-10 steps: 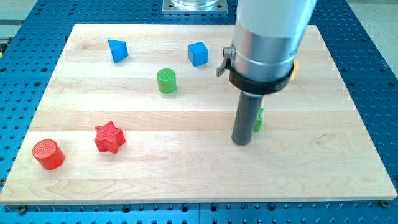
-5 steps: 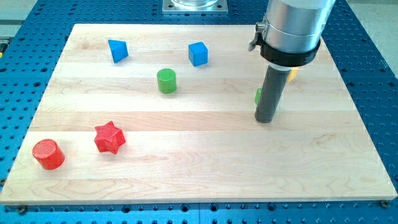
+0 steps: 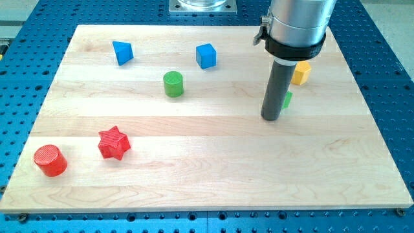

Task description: Move the green star below the yelloew hexagon

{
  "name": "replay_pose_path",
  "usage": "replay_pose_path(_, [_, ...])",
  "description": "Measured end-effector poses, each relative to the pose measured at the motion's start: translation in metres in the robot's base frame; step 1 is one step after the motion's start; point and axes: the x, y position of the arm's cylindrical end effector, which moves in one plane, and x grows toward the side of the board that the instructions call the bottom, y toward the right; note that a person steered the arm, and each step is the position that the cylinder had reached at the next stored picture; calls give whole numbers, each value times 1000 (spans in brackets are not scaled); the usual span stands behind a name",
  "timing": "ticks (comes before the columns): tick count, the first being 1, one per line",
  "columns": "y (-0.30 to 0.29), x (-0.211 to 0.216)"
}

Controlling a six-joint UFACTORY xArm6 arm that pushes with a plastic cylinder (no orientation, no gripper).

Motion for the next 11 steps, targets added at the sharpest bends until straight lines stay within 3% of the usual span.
replay_pose_path(2, [-79, 1])
replay_pose_path(3, [-78, -19])
replay_pose_path(8, [-71, -23])
replay_pose_path(11, [9, -23])
